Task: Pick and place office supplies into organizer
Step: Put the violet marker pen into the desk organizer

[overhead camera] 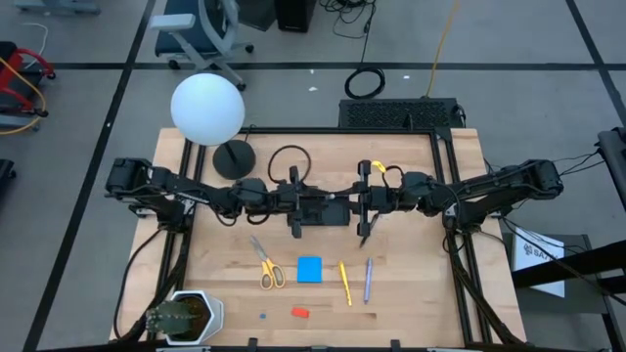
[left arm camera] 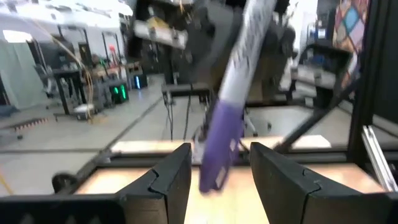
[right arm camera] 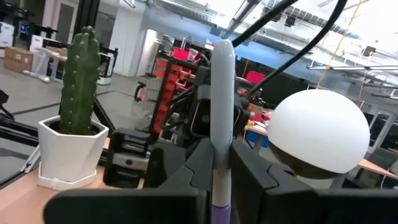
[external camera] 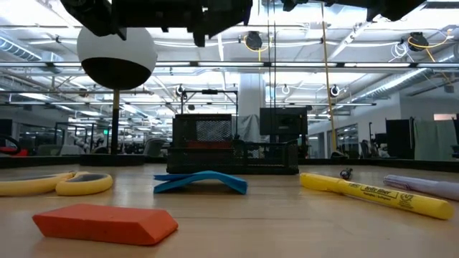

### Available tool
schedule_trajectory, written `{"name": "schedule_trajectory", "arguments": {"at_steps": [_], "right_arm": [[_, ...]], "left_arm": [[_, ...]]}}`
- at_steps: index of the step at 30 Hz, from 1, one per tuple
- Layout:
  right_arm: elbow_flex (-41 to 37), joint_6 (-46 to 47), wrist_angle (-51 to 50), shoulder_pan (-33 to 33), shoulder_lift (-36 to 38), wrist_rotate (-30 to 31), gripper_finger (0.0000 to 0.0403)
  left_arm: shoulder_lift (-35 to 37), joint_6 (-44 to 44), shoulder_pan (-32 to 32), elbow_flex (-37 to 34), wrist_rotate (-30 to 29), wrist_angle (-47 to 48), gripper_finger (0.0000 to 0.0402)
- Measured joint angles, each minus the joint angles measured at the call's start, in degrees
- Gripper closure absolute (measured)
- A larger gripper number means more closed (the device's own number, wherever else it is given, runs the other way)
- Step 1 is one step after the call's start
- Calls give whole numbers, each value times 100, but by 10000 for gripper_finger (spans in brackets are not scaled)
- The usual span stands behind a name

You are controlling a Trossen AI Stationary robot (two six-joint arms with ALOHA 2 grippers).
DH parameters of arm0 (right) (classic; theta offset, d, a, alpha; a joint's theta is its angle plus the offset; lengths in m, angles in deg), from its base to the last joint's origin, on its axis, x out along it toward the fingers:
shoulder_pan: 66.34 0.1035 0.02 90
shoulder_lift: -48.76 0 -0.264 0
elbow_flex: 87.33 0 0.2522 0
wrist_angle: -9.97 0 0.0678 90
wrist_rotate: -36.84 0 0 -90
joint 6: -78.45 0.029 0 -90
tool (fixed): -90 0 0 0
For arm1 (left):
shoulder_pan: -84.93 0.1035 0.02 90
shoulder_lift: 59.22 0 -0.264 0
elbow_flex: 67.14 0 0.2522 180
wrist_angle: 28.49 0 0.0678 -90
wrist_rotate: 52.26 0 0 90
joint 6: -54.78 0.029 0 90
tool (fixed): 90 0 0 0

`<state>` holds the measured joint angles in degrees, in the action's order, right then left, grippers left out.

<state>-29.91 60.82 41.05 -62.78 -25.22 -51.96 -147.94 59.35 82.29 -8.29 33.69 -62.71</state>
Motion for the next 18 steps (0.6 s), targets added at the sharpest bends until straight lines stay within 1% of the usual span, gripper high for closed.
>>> {"name": "schedule_trajectory", "arguments": {"at_steps": [7, 12, 15, 18], "right_arm": [[-1, 44, -5, -20, 0, 0, 376], [0, 48, -38, -20, 0, -3, 374], [-2, 50, -48, -20, 0, -3, 375], [-2, 50, -36, -17, 0, -7, 374]], "left_arm": [[-321, 20, 0, 383, 107, 9, 231], [-413, 103, 15, 442, 107, 101, 234], [-423, 156, 15, 449, 53, 145, 254], [-423, 198, 16, 449, 17, 130, 294]]}}
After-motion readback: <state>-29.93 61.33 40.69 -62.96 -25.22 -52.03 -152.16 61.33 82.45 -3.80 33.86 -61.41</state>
